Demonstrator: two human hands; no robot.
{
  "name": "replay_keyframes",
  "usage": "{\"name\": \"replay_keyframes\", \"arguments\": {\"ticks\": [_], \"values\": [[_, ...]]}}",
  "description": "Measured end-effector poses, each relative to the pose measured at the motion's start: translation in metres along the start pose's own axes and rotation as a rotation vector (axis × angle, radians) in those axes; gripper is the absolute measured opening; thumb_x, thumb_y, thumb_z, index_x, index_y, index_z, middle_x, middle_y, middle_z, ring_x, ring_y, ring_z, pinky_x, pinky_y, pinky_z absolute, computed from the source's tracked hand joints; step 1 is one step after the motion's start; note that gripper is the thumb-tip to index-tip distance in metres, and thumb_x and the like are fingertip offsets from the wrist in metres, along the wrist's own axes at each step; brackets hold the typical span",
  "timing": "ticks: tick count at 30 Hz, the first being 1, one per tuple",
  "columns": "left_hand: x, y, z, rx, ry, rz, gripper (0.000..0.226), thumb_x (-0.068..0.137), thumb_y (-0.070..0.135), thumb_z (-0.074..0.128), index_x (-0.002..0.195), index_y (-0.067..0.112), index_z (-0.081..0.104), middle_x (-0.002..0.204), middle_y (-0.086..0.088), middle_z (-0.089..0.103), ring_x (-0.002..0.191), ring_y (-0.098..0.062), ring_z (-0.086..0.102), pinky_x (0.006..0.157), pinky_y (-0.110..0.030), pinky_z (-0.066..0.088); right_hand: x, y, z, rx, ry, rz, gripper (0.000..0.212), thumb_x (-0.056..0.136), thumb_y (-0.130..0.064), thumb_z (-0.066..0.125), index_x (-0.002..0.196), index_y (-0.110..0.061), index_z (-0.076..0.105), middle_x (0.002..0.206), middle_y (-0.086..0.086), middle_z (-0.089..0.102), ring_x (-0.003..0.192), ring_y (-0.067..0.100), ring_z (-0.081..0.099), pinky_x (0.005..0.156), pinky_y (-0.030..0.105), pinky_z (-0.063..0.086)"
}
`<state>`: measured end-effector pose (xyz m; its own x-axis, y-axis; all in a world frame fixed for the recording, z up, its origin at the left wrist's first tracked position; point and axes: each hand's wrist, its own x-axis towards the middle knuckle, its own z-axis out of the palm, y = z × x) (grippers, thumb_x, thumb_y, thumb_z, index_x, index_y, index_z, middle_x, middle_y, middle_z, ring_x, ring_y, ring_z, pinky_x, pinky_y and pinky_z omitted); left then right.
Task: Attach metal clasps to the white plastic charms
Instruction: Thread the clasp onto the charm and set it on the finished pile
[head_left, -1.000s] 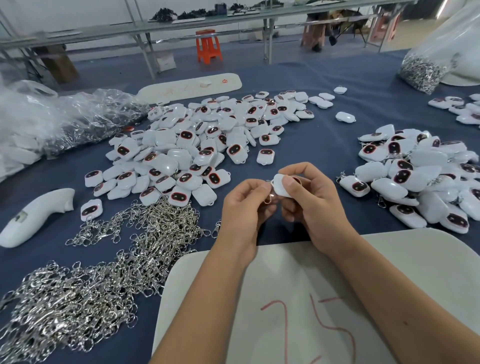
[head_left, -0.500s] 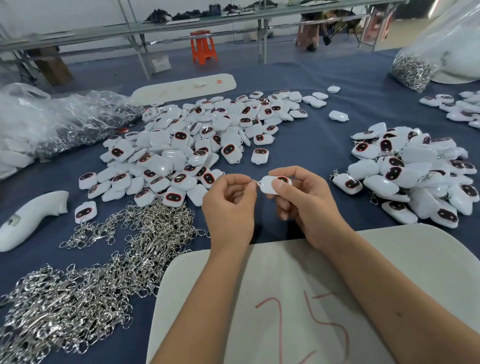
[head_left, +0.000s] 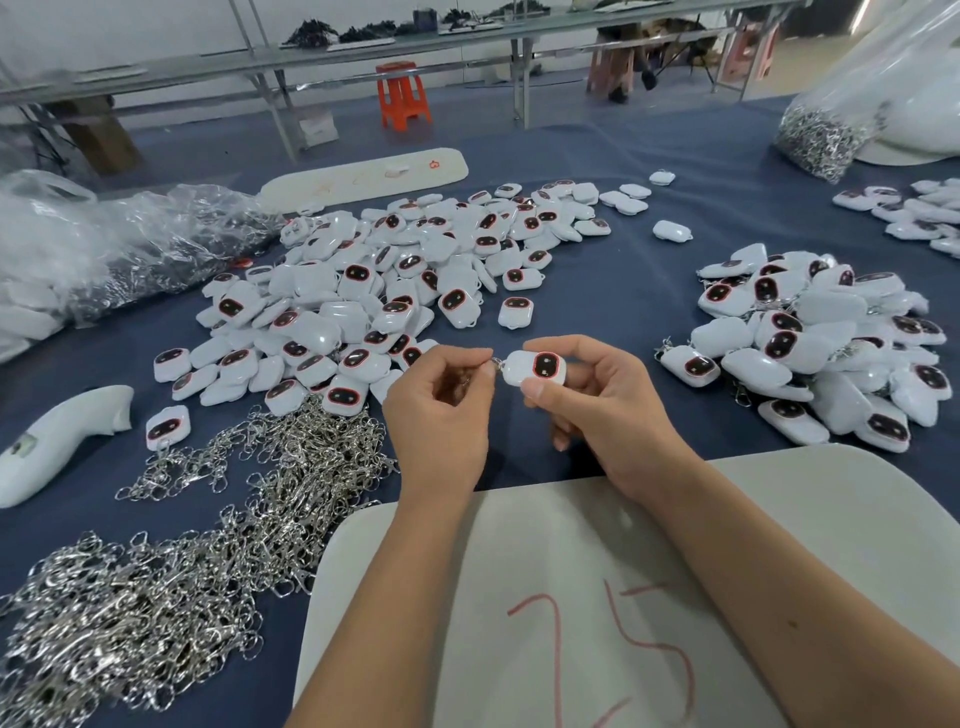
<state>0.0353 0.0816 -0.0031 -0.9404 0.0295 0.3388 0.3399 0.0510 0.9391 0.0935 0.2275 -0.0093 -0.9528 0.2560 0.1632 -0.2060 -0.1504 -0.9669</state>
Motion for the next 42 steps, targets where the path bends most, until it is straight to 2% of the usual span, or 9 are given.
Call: {"name": "replay_keyframes", "arguments": {"ticks": [5,9,17,20,25,30,33,37,42], "values": [[-0.004,0.008,-0.003,0.308,-0.002,0.216,0.013,0.089,0.006,0.073,0.095,0.018,0.075,0.085,0.012,0.073,0.079,-0.005,0.068,0.077,-0.022,0.054,-0.001,0.001,0.0,-0.002,0.008,0.0,0.03,0.086,-0.017,0.079,0.115,-0.011,0.072,0.075,0.012,0.071,0.051,0.015,0.049,0.051,0.029,0.051],[-0.003,0.013,-0.005,0.537,-0.025,0.396,0.014,0.088,0.001,0.07,0.099,0.011,0.072,0.088,0.0,0.072,0.083,-0.023,0.066,0.077,-0.04,0.052,-0.001,0.002,0.001,-0.001,-0.001,-0.009,0.027,0.088,-0.015,0.078,0.115,-0.011,0.072,0.076,0.014,0.07,0.053,0.017,0.051,0.053,0.031,0.054],[-0.003,0.011,-0.006,0.591,-0.132,0.329,0.014,0.088,0.002,0.069,0.097,0.012,0.071,0.087,-0.001,0.073,0.081,-0.026,0.066,0.078,-0.044,0.052,-0.002,0.004,-0.001,-0.017,-0.019,-0.057,0.026,0.091,-0.013,0.074,0.117,-0.009,0.071,0.077,0.012,0.067,0.055,0.017,0.051,0.053,0.031,0.054],[-0.002,0.007,-0.005,0.355,-0.094,0.159,0.014,0.088,0.001,0.073,0.093,0.014,0.074,0.082,0.006,0.074,0.077,-0.01,0.07,0.076,-0.027,0.055,-0.002,0.004,-0.002,0.012,-0.025,-0.074,0.027,0.093,-0.012,0.071,0.121,-0.011,0.071,0.078,0.011,0.066,0.057,0.016,0.052,0.056,0.031,0.055],[-0.007,0.007,0.007,-0.507,-0.196,-0.489,0.015,0.1,0.005,0.061,0.104,0.006,0.075,0.093,-0.011,0.075,0.081,-0.014,0.068,0.071,-0.019,0.055,0.0,0.002,-0.004,0.154,-0.071,-0.044,0.033,0.095,-0.01,0.068,0.128,-0.012,0.069,0.083,0.012,0.065,0.062,0.015,0.056,0.062,0.029,0.055],[-0.005,0.007,0.007,-0.64,-0.285,-0.584,0.015,0.103,0.011,0.057,0.102,0.005,0.071,0.09,-0.012,0.069,0.084,-0.019,0.062,0.073,-0.025,0.055,0.0,0.0,-0.003,0.17,-0.067,-0.041,0.032,0.1,-0.003,0.065,0.13,-0.01,0.067,0.082,0.009,0.065,0.061,0.015,0.054,0.063,0.028,0.055],[-0.005,0.007,0.01,-0.414,-0.21,-0.445,0.015,0.103,0.008,0.056,0.093,0.007,0.067,0.083,-0.007,0.063,0.075,-0.017,0.055,0.069,-0.028,0.048,-0.001,0.0,-0.002,0.123,-0.029,-0.031,0.029,0.099,-0.002,0.066,0.126,-0.012,0.07,0.081,0.01,0.064,0.06,0.015,0.053,0.06,0.028,0.054],[-0.002,0.004,0.001,0.211,-0.144,0.037,0.015,0.095,0.002,0.063,0.082,0.01,0.064,0.076,0.005,0.063,0.072,-0.011,0.055,0.072,-0.024,0.044,-0.002,0.0,0.002,0.012,0.012,-0.037,0.026,0.096,-0.005,0.069,0.121,-0.012,0.071,0.077,0.008,0.066,0.058,0.015,0.052,0.056,0.029,0.053],[0.002,0.007,-0.004,0.715,-0.201,0.434,0.015,0.084,-0.007,0.058,0.081,0.007,0.059,0.082,-0.009,0.058,0.079,-0.031,0.046,0.071,-0.039,0.032,-0.005,-0.001,0.005,-0.099,0.014,-0.064,0.022,0.098,0.001,0.067,0.119,-0.008,0.068,0.077,0.001,0.067,0.055,0.015,0.051,0.053,0.03,0.052]]}}
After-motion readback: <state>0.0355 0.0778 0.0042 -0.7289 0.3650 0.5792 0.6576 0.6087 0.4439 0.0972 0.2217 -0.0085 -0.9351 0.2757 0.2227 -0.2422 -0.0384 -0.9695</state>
